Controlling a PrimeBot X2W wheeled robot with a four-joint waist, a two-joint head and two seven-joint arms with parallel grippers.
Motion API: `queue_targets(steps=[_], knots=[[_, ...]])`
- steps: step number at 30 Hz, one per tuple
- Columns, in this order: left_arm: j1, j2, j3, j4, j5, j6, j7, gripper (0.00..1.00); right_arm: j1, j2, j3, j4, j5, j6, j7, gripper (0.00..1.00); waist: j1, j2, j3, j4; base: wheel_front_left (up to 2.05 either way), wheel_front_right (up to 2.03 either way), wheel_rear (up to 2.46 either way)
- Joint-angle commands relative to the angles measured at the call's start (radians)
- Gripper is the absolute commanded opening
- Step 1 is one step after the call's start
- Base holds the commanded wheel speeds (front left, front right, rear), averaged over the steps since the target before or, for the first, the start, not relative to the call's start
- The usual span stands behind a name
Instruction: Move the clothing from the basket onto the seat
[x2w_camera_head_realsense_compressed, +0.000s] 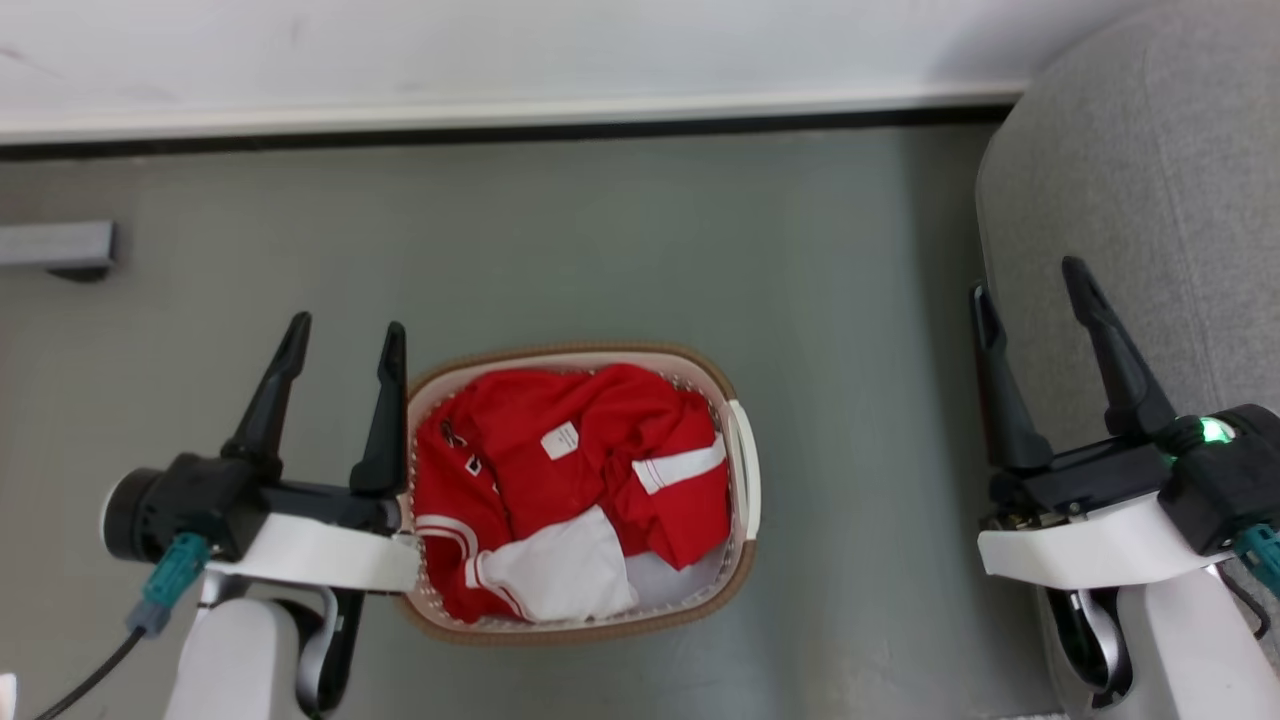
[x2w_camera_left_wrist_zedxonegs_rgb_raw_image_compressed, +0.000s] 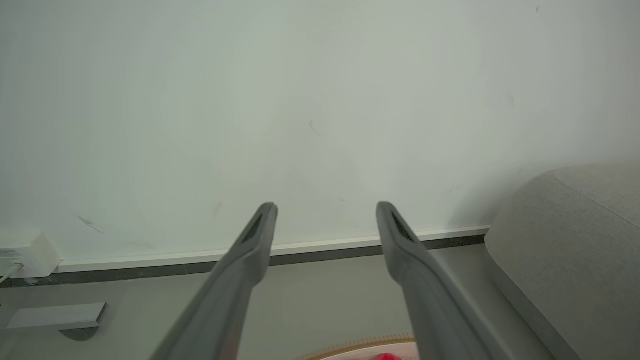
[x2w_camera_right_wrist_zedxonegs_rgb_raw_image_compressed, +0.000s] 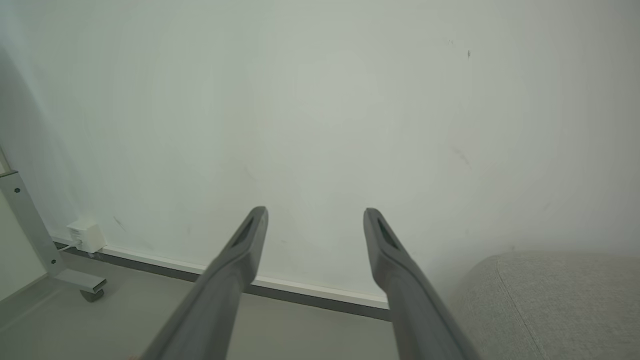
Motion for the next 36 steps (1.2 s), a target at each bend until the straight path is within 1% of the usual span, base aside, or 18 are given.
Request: queue_targets(steps=[1, 6, 11, 17, 25, 28, 35, 36], knots=[[-0.022, 0.013, -0.006, 0.012, -0.008, -0.003, -0.001, 1.00, -0.019, 0.000, -0.013, -0.012, -0.004, -0.002, 0.000, 1.00, -0.0001, 0.0000, 0.047, -0.013, 0.00, 0.00, 0.00], [-0.063, 0.036, -0.045, 0.055, -0.025, -0.003, -0.001, 1.00, -0.037, 0.004, -0.027, -0.035, -0.007, -0.002, 0.000, 1.00, -0.0001, 0.0000, 0.097, -0.026, 0.00, 0.00, 0.00], [-0.113, 0.080, -0.105, 0.122, -0.062, -0.002, -0.001, 1.00, -0.061, 0.007, -0.043, -0.062, -0.012, -0.002, 0.000, 1.00, -0.0001, 0.0000, 0.154, -0.047, 0.00, 0.00, 0.00], [-0.181, 0.105, -0.154, 0.214, -0.093, -0.002, -0.001, 1.00, -0.082, 0.010, -0.043, -0.083, -0.023, -0.002, 0.000, 1.00, -0.0001, 0.0000, 0.211, -0.071, 0.00, 0.00, 0.00], [-0.286, 0.158, -0.270, 0.422, -0.172, -0.002, -0.001, 1.00, -0.098, 0.013, -0.041, -0.113, -0.019, -0.002, 0.000, 1.00, -0.0001, 0.0000, 0.277, -0.105, 0.00, 0.00, 0.00], [-0.332, 0.169, -0.316, 0.504, -0.208, -0.002, -0.001, 1.00, -0.101, 0.014, -0.060, -0.129, -0.009, -0.002, 0.000, 1.00, -0.0001, 0.0000, 0.303, -0.119, 0.00, 0.00, 0.00], [-0.448, 0.187, -0.467, 0.700, -0.301, -0.002, -0.001, 1.00, -0.110, 0.015, -0.063, -0.156, 0.026, -0.002, 0.000, 1.00, -0.0001, 0.0000, 0.373, -0.145, 0.00, 0.00, 0.00], [-0.482, 0.192, -0.512, 0.759, -0.333, -0.002, 0.003, 1.00, -0.117, 0.015, -0.057, -0.162, 0.036, -0.002, 0.000, 1.00, -0.0001, 0.0000, 0.391, -0.152, 0.00, 0.00, 0.00]])
